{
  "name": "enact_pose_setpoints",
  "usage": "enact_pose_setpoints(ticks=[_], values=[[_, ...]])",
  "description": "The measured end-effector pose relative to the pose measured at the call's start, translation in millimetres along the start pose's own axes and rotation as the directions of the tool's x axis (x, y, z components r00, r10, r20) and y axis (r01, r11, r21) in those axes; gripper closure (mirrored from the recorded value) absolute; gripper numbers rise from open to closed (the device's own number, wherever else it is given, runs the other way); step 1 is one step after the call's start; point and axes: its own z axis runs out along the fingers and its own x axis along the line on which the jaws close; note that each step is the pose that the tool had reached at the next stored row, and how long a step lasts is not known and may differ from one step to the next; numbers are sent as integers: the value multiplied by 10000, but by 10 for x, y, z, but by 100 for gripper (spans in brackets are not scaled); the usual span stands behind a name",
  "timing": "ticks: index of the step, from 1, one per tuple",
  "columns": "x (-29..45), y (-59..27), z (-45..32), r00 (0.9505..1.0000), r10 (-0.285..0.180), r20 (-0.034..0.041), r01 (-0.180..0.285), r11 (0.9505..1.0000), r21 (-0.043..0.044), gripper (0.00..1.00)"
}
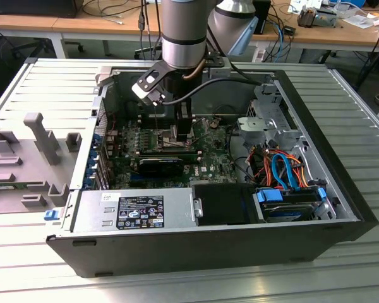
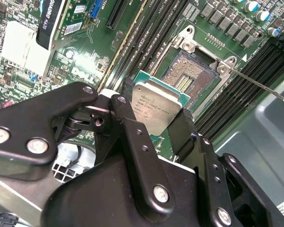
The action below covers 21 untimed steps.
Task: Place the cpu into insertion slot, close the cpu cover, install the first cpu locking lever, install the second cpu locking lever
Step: 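Place the cpu into insertion slot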
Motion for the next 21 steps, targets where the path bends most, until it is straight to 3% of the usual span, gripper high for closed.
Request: enact_pose_setpoints(ticks=[21], values=[[1,-56,4,10000,0,1,0,10000,-1,46]])
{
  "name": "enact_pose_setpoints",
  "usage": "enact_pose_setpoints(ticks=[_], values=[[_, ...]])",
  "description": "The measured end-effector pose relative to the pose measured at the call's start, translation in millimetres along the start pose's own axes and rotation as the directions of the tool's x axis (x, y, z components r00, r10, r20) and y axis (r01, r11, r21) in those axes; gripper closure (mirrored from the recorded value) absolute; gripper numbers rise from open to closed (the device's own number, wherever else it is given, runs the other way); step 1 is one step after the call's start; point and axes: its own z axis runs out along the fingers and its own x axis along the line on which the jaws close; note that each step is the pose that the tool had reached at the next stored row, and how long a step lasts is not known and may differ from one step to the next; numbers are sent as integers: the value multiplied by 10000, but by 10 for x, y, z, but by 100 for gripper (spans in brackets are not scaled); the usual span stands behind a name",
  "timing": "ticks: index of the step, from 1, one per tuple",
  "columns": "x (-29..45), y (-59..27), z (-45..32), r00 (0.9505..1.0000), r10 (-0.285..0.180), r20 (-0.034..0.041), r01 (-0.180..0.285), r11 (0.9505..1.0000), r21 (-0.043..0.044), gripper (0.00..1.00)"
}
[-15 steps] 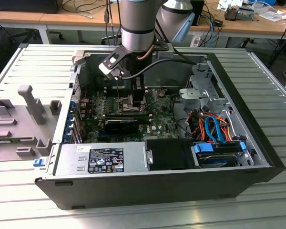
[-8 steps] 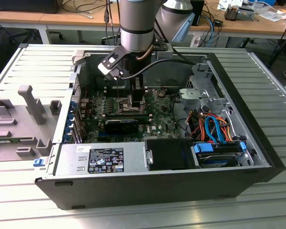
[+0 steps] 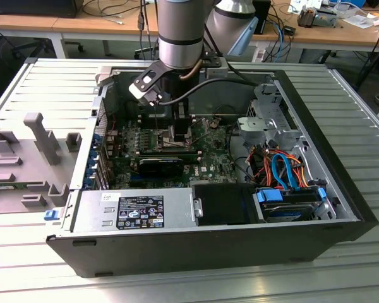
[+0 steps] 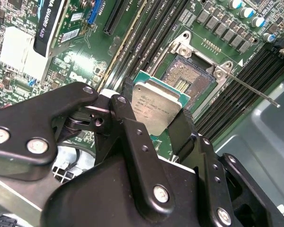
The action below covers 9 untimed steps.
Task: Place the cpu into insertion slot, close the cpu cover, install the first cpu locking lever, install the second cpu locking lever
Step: 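Place the cpu into insertion slot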
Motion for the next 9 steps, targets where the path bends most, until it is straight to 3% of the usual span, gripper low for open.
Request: enact_pose_setpoints(ticks=[9], values=[[0,-16,1,10000,0,0,0,10000,0,46]])
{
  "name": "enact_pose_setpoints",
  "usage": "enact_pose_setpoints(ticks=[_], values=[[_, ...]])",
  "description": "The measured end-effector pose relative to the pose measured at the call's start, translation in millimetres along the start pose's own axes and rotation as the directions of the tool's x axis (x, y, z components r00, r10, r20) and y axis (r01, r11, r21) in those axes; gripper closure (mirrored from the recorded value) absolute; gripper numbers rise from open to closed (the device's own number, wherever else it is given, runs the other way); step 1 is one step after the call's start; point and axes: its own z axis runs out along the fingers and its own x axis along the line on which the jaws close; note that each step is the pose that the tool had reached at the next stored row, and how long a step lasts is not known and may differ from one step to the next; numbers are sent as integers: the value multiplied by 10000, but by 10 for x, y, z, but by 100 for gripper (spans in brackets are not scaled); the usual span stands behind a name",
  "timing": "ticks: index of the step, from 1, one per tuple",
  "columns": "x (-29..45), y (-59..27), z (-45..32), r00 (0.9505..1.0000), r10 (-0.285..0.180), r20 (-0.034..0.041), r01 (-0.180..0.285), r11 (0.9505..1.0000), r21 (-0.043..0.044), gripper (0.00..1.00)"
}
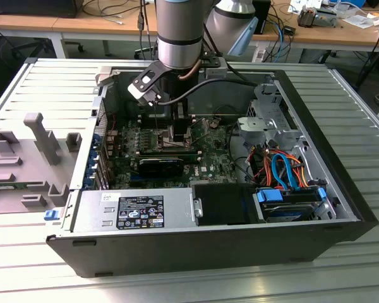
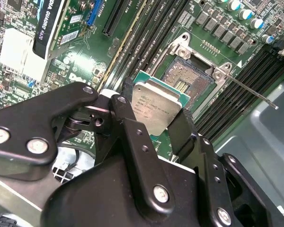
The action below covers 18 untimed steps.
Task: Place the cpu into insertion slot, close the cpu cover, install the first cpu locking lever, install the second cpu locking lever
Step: 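Place the cpu into insertion slot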
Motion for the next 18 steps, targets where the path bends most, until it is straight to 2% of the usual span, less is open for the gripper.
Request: enact_pose_setpoints(ticks=[18], values=[[1,-64,7,10000,0,0,0,10000,0,46]])
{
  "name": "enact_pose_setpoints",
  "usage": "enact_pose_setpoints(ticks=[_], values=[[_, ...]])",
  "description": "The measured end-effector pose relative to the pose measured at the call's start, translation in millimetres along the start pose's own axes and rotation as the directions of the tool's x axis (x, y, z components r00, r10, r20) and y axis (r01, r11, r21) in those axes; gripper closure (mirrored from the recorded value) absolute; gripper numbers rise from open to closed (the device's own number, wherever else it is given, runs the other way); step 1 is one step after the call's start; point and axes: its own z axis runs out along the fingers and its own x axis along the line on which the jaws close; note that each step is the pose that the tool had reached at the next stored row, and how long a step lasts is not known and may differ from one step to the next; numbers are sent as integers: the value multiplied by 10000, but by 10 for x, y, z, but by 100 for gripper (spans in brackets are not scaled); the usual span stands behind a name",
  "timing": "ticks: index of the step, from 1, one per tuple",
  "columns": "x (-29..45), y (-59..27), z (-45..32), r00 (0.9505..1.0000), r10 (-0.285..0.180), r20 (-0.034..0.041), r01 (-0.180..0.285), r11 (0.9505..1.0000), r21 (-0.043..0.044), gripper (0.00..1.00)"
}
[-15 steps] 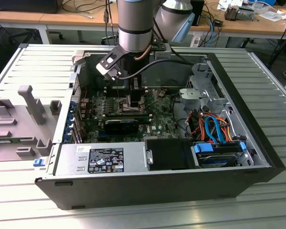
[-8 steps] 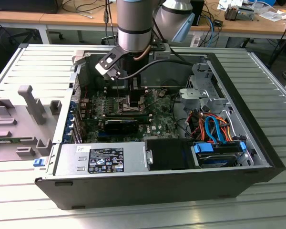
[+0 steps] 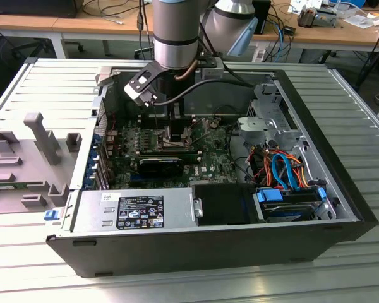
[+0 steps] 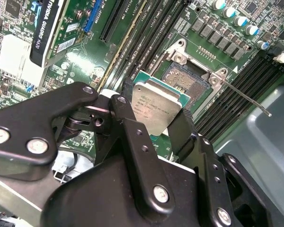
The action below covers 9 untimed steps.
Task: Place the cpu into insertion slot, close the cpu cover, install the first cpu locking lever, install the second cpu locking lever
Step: 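Place the cpu into insertion slot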
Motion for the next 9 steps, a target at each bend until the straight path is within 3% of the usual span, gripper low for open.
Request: enact_pose_setpoints(ticks=[9], values=[[1,-21,3,10000,0,-1,0,10000,0,46]])
